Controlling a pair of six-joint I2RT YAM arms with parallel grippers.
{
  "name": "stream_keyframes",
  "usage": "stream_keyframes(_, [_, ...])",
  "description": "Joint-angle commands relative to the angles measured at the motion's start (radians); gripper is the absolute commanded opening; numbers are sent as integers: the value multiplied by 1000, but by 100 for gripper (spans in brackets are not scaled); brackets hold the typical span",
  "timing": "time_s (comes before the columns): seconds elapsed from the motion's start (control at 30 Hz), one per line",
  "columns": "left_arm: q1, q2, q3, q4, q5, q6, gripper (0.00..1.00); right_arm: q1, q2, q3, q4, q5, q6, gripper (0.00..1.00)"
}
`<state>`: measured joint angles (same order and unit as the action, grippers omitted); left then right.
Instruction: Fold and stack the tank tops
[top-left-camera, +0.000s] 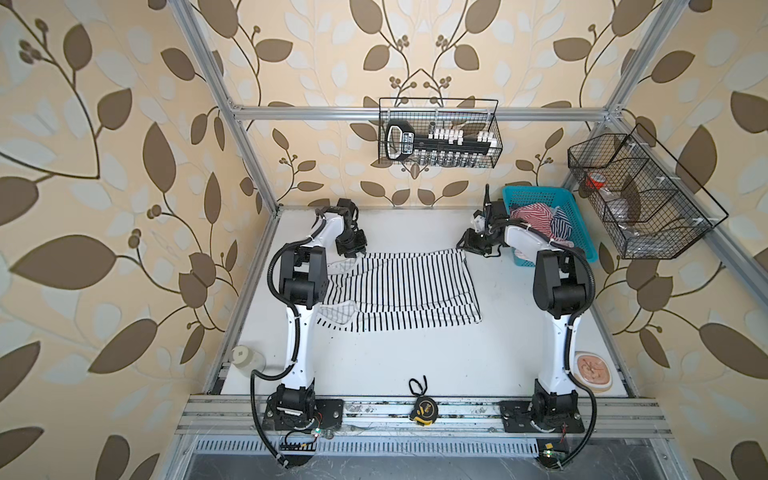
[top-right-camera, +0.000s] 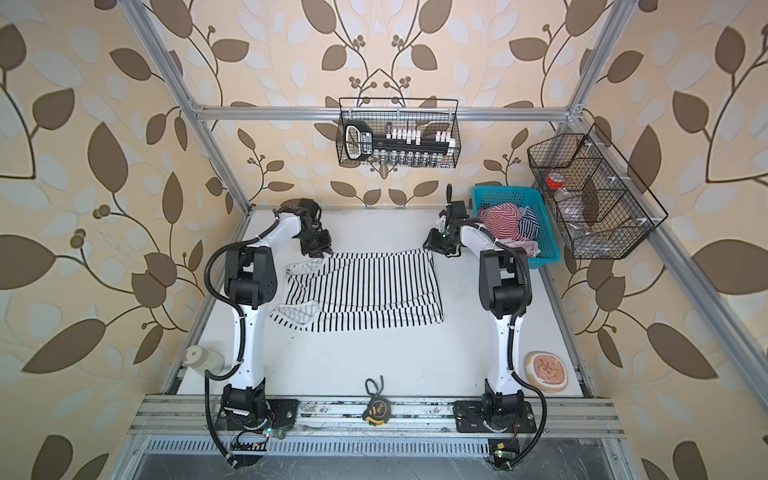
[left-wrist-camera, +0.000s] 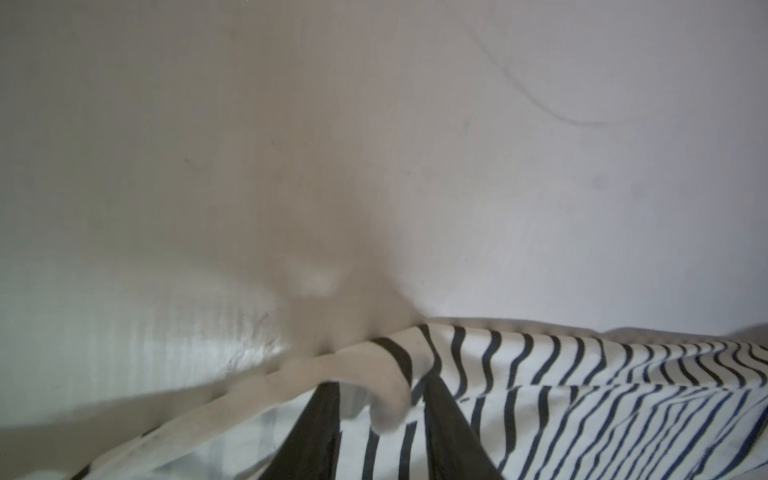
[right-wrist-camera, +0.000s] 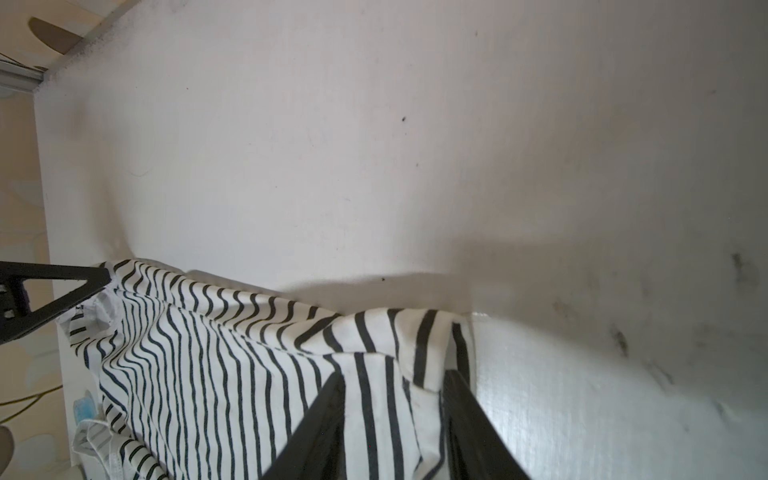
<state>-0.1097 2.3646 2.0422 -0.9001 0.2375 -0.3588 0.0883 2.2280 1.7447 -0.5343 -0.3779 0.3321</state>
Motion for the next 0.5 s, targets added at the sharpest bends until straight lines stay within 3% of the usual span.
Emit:
stream_keyframes(0.0, [10,-4,45,-13,21,11,36,-6,31,35,-24,4,-19,42])
stream_keyframes(0.2, [10,2,46,-8,35,6,29,-8,57,59,-38,-5,-15,42])
stream_keyframes(0.47, [10,10,61,-11,39,8,21,-13,73,65,-48,-11,-10,32])
